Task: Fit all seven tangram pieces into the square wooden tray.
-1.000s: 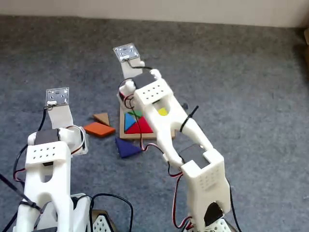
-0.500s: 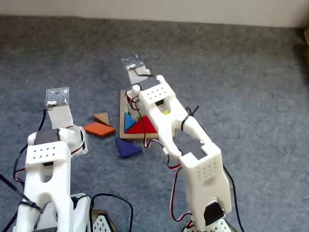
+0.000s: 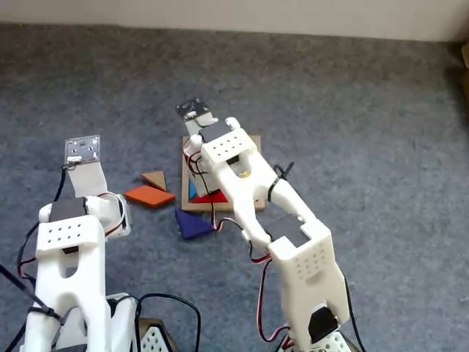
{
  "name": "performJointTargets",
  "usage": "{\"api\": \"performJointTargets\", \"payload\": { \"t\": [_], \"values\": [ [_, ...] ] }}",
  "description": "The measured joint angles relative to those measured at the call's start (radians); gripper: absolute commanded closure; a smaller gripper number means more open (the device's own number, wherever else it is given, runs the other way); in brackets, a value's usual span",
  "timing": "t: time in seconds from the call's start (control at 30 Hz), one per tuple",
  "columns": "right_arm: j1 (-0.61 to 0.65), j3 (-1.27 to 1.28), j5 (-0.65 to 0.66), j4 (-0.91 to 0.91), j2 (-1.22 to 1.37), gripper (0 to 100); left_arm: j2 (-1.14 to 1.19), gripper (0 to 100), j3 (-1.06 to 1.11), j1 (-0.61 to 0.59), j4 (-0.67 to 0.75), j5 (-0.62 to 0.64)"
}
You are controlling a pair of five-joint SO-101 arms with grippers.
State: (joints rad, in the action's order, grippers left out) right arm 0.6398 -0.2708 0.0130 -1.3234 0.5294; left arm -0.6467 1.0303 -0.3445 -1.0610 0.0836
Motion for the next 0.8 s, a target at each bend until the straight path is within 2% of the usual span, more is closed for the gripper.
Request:
{"api": "performJointTargets", "payload": {
  "t": [0.33, 0.47, 0.63, 0.8],
  "values": [
    [-0.097, 0.044, 0.000, 0.288, -0.058, 99.2, 0.000, 82, 0.000, -0.012, 0.006, 0.000],
    [-0.114, 0.044, 0.000, 0.364, 0.023, 99.2, 0.000, 82, 0.000, -0.012, 0.006, 0.000],
    [-0.115, 0.040, 0.000, 0.362, 0.054, 99.2, 0.000, 82, 0.000, -0.012, 0.006, 0.000],
    [-0.100, 0.021, -0.002, 0.212, 0.052, 99.2, 0.000, 82, 0.000, -0.012, 0.006, 0.000]
  ]
}}
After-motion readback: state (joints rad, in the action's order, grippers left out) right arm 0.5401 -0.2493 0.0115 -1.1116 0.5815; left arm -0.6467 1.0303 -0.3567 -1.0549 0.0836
